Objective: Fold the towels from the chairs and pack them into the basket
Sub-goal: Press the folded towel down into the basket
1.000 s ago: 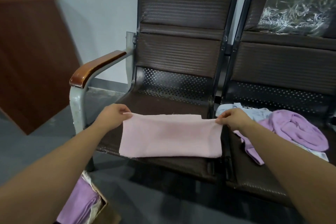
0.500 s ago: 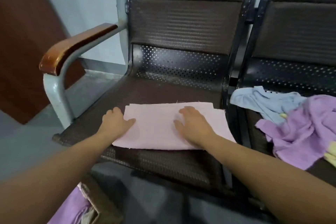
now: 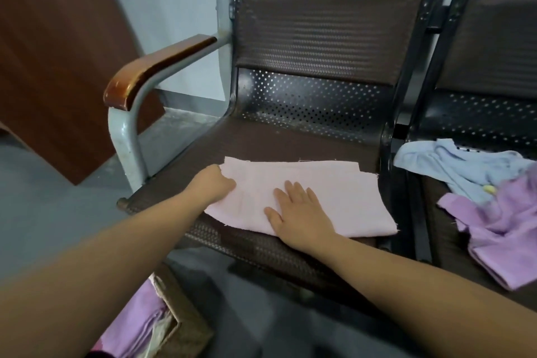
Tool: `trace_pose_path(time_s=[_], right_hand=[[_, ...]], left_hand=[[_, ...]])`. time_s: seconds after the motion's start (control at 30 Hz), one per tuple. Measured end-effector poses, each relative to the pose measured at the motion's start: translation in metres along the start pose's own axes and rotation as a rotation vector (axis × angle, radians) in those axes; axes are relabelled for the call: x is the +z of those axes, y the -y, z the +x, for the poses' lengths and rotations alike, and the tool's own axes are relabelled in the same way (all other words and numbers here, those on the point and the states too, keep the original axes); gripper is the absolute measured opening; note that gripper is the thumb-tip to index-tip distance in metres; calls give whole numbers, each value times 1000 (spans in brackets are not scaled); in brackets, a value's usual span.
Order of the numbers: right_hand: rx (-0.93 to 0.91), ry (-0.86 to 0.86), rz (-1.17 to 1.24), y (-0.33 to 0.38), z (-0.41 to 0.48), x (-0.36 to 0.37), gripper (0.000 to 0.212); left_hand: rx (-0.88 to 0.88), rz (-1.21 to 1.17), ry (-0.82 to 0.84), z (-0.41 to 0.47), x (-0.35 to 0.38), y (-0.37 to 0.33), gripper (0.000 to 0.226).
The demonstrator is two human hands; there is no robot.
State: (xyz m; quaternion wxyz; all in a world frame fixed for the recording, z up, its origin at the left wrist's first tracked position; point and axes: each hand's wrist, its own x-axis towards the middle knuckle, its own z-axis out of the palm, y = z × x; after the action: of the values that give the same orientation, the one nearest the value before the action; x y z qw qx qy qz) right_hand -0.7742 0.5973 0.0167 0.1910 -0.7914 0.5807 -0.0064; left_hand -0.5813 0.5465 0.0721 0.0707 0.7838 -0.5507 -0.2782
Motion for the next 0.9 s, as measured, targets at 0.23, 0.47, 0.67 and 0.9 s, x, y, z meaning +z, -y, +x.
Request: trace_pose_path(time_s=[0.23,0.47,0.67,0.9], right_hand=[[12,-28,183,18,1,-4,55],[486,-138,1467,-15,5,-47,51],[659,-113,1328,-26,3,-46,41],[381,-237,675,-26,-5,-49,49]], left_hand=[[104,-12,-120,-18,-23,-21,25],[468,-3,-98,-52,-12,-69,23],[379,-289,117,-57,-5,-73,40],[267,98,13,-33,22,-50,27]])
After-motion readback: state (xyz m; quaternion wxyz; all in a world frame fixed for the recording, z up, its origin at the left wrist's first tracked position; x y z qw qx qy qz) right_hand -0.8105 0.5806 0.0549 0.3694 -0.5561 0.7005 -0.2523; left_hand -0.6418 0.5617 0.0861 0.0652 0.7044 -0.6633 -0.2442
